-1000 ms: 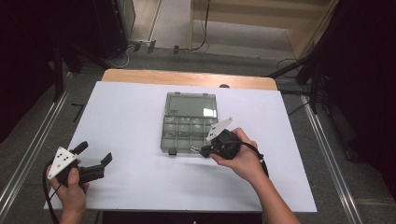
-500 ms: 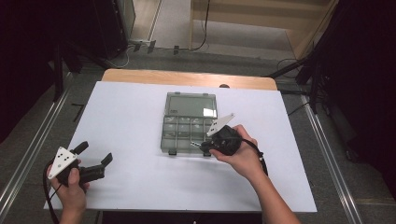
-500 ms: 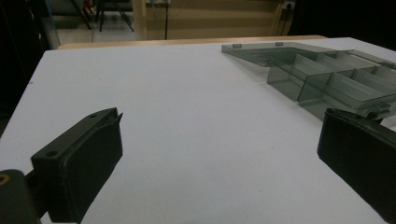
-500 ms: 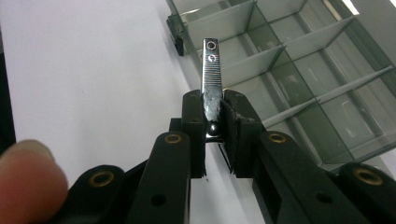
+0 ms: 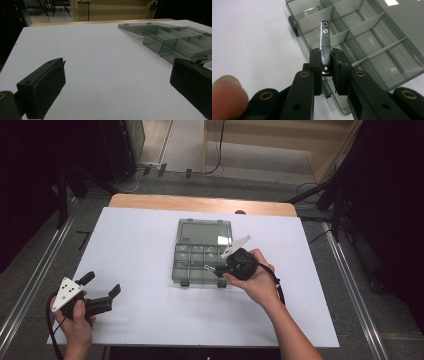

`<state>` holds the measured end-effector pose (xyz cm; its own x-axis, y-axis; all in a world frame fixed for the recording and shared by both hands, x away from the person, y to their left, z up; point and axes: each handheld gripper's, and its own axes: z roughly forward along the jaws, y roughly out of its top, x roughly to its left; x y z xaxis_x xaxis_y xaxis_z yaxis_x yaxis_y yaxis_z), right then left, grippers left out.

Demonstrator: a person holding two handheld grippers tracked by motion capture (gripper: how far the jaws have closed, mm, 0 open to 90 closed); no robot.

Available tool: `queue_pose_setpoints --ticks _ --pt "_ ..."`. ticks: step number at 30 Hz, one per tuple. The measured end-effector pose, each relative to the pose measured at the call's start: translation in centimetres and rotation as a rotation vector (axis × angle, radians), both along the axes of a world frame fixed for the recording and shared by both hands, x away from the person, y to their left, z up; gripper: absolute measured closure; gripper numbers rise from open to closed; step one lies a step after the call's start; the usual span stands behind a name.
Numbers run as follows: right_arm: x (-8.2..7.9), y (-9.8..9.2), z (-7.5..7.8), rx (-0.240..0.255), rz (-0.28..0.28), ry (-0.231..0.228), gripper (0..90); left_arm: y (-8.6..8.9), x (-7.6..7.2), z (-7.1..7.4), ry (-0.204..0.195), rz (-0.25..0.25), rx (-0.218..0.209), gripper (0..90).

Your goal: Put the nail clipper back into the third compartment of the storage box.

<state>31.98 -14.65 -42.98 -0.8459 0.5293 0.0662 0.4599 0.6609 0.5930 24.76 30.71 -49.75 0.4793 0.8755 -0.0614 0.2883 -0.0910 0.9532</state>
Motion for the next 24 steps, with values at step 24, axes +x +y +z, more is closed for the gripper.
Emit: queue_pose_setpoints --ticks 24 --pt "2.6 0.7 0.7 0.006 -0.076 -0.007 81.0 0.1 0.0 0.0 0.001 -0.003 0.001 0.2"
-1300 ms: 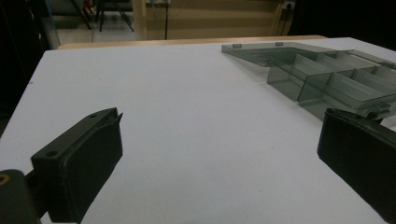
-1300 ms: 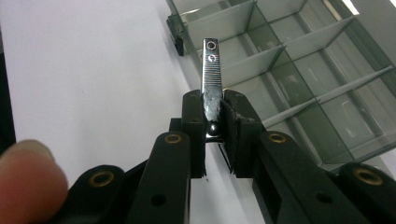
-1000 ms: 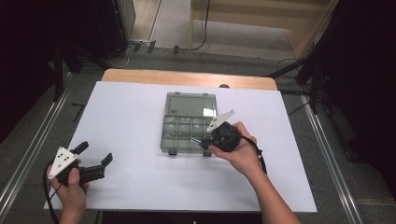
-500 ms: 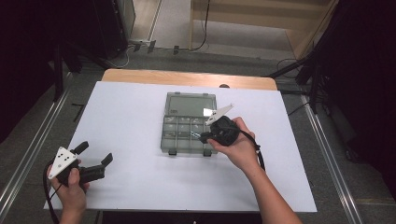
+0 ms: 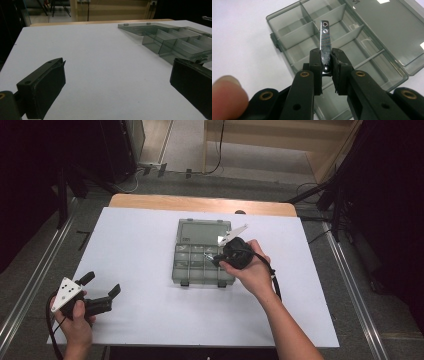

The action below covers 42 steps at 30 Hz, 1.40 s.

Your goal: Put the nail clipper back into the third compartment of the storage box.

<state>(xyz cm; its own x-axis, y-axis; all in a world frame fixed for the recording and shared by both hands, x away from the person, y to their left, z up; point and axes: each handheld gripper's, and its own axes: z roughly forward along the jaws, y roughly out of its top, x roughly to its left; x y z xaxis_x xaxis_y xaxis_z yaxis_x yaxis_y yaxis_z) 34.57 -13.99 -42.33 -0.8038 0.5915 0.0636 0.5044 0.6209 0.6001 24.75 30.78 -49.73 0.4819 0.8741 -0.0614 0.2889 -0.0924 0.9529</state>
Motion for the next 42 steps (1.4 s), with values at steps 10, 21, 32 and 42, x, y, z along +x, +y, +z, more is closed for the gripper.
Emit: queue_pose_setpoints --ticks 10,21,32,42 --pt "1.1 -0.1 -0.2 0.000 -0.042 0.007 81.1 0.0 0.0 0.0 0.000 -0.002 0.000 0.2" --pt "2.5 0.1 -0.8 -0.002 -0.103 0.010 81.0 0.0 0.0 0.0 0.001 -0.002 -0.001 0.2" --pt "3.8 0.5 -2.3 -0.020 -0.169 0.023 81.0 0.0 0.0 0.0 0.001 -0.004 -0.004 0.2" --pt "4.3 1.0 -3.2 -0.021 -0.195 0.036 80.9 0.0 0.0 0.0 0.001 -0.005 -0.002 0.2"
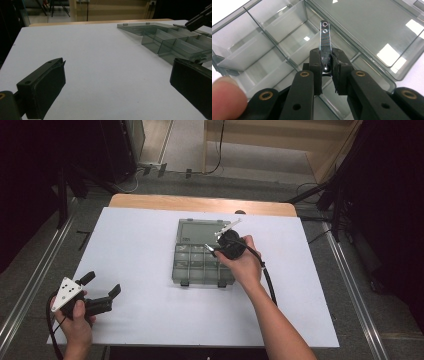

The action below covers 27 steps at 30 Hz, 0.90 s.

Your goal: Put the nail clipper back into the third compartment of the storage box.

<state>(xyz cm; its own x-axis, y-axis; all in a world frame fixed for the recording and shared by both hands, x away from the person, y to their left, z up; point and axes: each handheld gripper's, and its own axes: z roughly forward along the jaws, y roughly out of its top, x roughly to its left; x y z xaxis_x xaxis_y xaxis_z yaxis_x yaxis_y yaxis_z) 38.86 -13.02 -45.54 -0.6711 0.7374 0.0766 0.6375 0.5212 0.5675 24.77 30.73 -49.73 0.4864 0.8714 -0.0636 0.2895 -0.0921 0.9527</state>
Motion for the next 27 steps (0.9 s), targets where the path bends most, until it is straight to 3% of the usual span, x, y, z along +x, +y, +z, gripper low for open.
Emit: queue_pose_setpoints --ticks 6,7,13,18,20,27 --pt "0.1 0.2 -0.3 0.016 0.000 -0.002 78.5 0.0 0.0 0.0 -0.001 -0.001 -0.001 0.2" --pt "0.1 0.1 -0.2 0.022 -0.011 -0.011 68.9 0.0 0.0 0.0 -0.002 -0.001 -0.002 0.2" --pt "-0.4 -0.5 0.4 0.084 -0.013 -0.046 31.6 0.0 0.0 0.0 -0.001 -0.001 -0.002 0.2" --pt "-1.3 -1.0 1.1 0.122 -0.046 -0.115 0.0 -0.1 0.0 0.0 -0.001 -0.001 -0.001 0.2" --pt "-1.9 -1.4 1.5 0.136 -0.072 -0.147 0.0 -0.1 0.0 0.0 0.000 0.000 0.000 0.2" --pt "-3.7 -3.1 2.4 0.202 -0.102 -0.195 0.0 -0.1 0.0 0.0 0.000 -0.002 0.004 0.2"
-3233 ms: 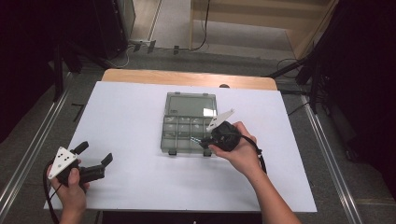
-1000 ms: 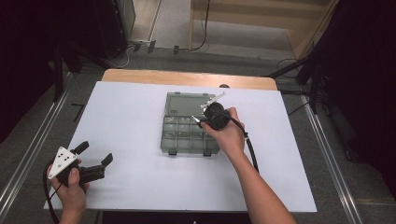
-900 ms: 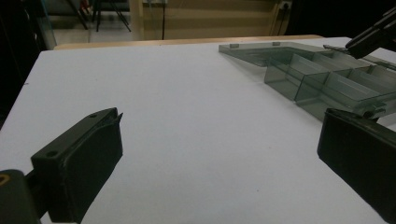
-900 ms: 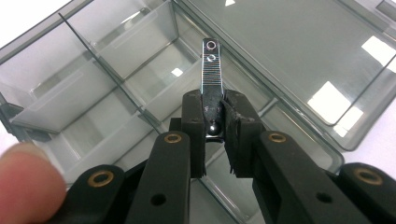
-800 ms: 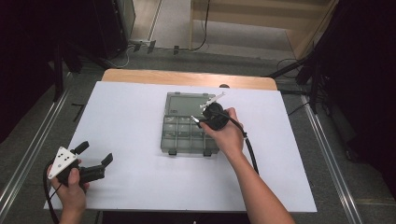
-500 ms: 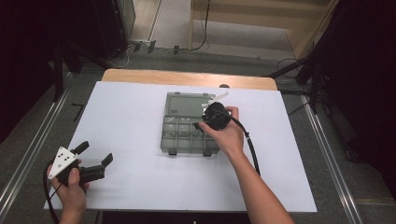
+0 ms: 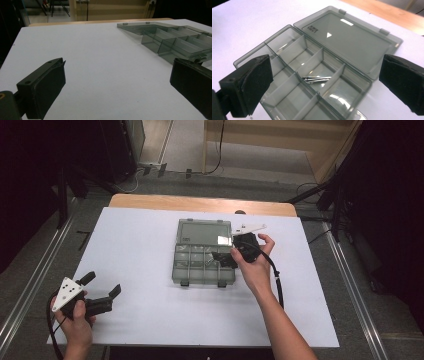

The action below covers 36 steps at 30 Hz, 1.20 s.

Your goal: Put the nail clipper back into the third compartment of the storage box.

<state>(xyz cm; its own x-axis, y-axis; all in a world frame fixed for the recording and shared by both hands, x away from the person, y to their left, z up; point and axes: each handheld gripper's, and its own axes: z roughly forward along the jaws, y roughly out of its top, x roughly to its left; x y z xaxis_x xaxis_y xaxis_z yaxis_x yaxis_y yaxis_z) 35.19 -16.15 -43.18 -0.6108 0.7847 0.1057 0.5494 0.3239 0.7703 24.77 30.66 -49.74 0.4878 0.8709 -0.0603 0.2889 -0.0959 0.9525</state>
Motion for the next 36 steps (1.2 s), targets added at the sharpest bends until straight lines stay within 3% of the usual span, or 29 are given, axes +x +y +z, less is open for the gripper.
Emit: queue_pose_setpoints --ticks 36 --pt "-8.0 -8.6 -0.5 0.093 -0.153 -0.194 0.0 0.0 0.0 0.0 -0.004 0.000 0.005 0.2"
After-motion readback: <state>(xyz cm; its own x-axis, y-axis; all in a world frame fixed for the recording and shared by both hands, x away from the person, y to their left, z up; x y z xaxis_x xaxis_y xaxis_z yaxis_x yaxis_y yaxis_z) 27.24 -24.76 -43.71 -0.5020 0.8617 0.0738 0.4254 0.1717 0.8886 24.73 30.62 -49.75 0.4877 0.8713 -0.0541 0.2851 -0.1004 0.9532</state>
